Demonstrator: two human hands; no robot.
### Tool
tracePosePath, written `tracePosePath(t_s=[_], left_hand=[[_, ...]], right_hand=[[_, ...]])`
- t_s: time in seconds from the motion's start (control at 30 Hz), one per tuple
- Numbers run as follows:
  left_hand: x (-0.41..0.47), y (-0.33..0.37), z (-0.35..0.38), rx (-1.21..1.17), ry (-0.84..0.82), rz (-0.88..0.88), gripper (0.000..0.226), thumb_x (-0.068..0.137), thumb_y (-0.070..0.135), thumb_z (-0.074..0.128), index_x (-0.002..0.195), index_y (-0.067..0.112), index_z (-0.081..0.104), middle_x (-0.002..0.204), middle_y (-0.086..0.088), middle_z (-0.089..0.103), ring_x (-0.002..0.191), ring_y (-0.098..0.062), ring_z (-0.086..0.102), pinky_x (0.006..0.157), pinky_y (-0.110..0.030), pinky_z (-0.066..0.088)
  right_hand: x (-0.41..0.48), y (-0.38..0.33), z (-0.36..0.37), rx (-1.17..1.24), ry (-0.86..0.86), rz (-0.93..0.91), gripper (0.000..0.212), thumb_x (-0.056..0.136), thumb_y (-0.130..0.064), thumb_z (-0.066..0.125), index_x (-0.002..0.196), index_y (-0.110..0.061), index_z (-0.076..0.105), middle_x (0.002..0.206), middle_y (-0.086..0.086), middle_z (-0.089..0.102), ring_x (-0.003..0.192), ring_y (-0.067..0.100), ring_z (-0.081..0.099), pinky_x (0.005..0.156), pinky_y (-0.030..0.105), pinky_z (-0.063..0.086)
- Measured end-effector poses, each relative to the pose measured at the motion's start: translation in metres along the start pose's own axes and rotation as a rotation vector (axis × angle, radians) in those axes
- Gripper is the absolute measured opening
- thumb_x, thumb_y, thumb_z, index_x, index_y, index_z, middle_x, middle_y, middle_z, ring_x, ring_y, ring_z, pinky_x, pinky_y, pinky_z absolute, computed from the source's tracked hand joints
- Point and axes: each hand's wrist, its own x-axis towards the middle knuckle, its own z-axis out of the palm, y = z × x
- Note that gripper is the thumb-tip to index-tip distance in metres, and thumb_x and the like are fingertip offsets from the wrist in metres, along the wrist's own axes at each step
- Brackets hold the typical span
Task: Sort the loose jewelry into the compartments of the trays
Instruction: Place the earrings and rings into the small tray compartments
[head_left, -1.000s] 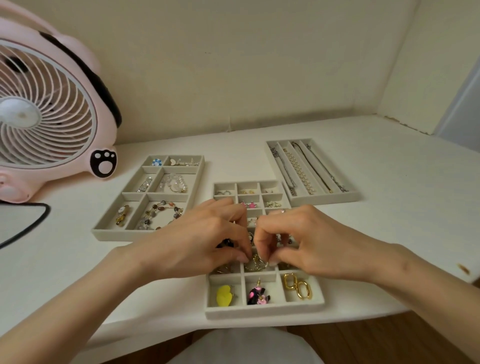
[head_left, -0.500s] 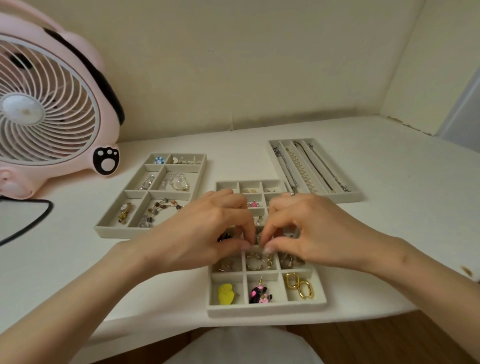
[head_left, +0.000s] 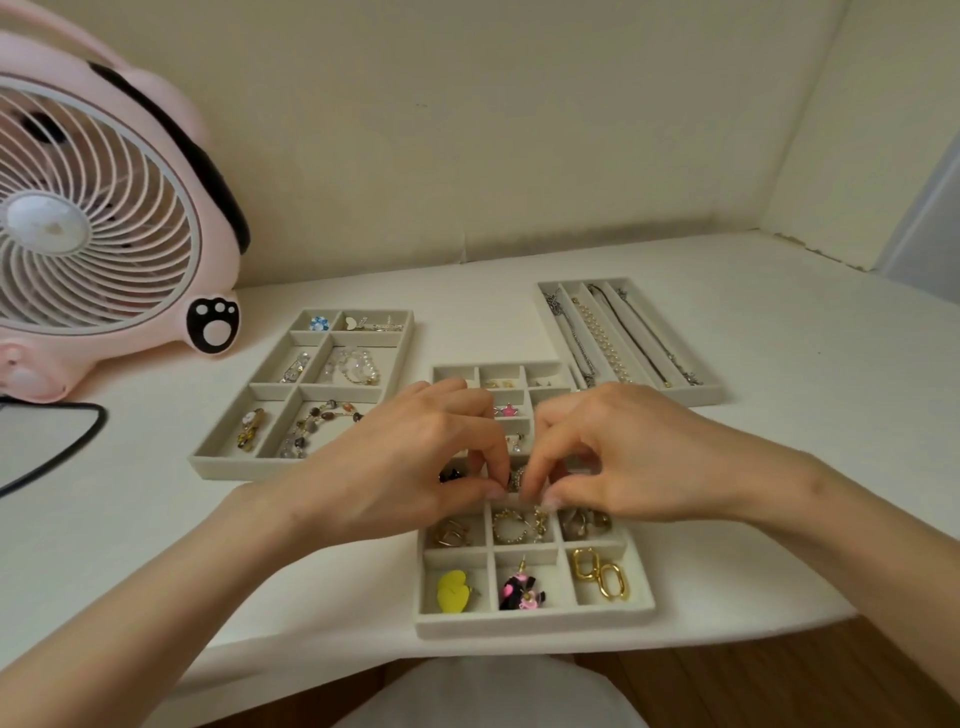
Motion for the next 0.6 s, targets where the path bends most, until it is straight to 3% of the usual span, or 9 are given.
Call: tracePosePath(t_s=[0.07, 0.23, 0.43, 0.53, 0.6], left_hand=[[0.001, -0.001, -0.001, -0.010, 0.005, -0.004, 0.016, 0.079, 0.047, 0.051, 0.083, 0.036, 0.063, 0.081, 0.020, 0.046, 0.080, 0.003, 0.041, 0.070, -0.016, 0.036], [0.004, -0.003, -0.003, -0.014, 0.020, -0.008, 0.015, 0.079, 0.044, 0.053, 0.082, 0.033, 0.064, 0.079, 0.019, 0.047, 0.079, 0.003, 0.041, 0.070, -0.011, 0.032], [0.003, -0.005, -0.006, -0.003, 0.037, -0.060, 0.024, 0.076, 0.052, 0.049, 0.082, 0.034, 0.065, 0.077, 0.019, 0.048, 0.080, 0.007, 0.042, 0.066, -0.013, 0.031], [0.004, -0.002, -0.007, -0.020, 0.030, -0.073, 0.014, 0.076, 0.045, 0.058, 0.081, 0.034, 0.066, 0.077, 0.017, 0.050, 0.079, 0.006, 0.042, 0.065, -0.013, 0.032], [0.006, 0.000, -0.005, -0.022, -0.006, -0.045, 0.011, 0.076, 0.043, 0.061, 0.081, 0.035, 0.066, 0.079, 0.018, 0.050, 0.080, 0.004, 0.044, 0.067, -0.014, 0.034]], right_hand=[[0.002, -0.001, 0.004, -0.041, -0.002, -0.018, 0.011, 0.084, -0.035, 0.068, 0.093, -0.038, 0.073, 0.081, -0.014, 0.055, 0.071, -0.007, 0.045, 0.064, 0.017, 0.034], [0.006, -0.003, 0.010, -0.061, 0.021, -0.088, 0.011, 0.085, -0.036, 0.065, 0.094, -0.036, 0.072, 0.086, -0.015, 0.056, 0.076, 0.001, 0.048, 0.072, 0.025, 0.043], [0.006, 0.004, 0.015, -0.043, 0.101, -0.143, 0.008, 0.086, -0.031, 0.064, 0.089, -0.030, 0.071, 0.078, -0.020, 0.048, 0.072, -0.001, 0.047, 0.068, 0.025, 0.044], [0.005, 0.008, 0.012, -0.024, 0.129, -0.154, 0.007, 0.087, -0.029, 0.063, 0.087, -0.027, 0.070, 0.079, -0.021, 0.049, 0.079, -0.015, 0.047, 0.064, 0.013, 0.036], [0.004, 0.011, 0.006, 0.017, 0.137, -0.139, 0.006, 0.087, -0.029, 0.063, 0.086, -0.027, 0.068, 0.078, -0.021, 0.050, 0.076, -0.010, 0.050, 0.064, 0.015, 0.039]])
